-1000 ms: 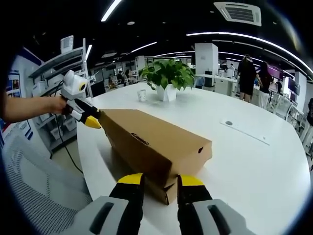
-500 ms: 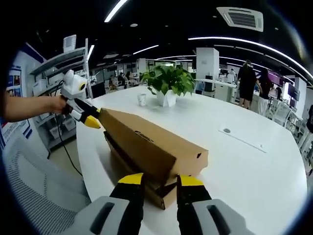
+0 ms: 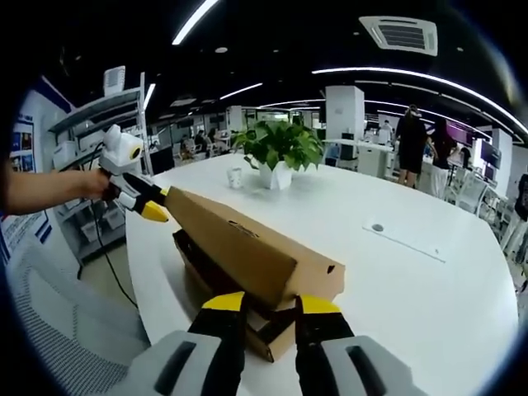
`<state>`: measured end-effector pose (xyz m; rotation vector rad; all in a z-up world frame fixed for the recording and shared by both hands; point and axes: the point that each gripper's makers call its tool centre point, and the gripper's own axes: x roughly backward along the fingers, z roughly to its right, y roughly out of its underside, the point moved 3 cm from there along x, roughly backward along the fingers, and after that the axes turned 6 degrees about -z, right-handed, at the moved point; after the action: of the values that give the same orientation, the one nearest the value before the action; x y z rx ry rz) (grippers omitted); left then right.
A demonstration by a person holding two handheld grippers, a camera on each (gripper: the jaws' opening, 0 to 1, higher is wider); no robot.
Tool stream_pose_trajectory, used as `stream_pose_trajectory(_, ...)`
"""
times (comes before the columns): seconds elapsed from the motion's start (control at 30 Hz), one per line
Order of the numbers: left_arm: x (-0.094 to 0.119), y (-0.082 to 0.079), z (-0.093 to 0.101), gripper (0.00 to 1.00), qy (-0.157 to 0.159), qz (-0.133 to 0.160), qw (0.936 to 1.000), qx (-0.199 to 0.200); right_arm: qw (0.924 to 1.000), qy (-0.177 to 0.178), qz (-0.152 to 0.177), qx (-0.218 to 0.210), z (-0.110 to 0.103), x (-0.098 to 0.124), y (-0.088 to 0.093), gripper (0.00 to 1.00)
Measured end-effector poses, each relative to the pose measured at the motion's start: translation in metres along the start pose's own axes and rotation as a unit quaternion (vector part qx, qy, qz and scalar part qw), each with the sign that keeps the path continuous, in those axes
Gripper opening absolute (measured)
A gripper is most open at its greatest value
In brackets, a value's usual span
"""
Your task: Operate the shoe box by opening the lid, removing the specified soft item, and placing it in the target area until the item is outside and the box remains undamaged.
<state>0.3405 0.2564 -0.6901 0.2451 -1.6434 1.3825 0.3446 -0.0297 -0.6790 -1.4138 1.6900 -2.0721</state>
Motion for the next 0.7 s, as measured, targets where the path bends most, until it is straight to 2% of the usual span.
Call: stream_pose_trajectory(0.7,0.011,-0.026,-0.008,0.32,-0.020,0.031,0.9993,0.002,0.9996,0.010,0.025,0.003,0.008,0.004,-0.022,0.18)
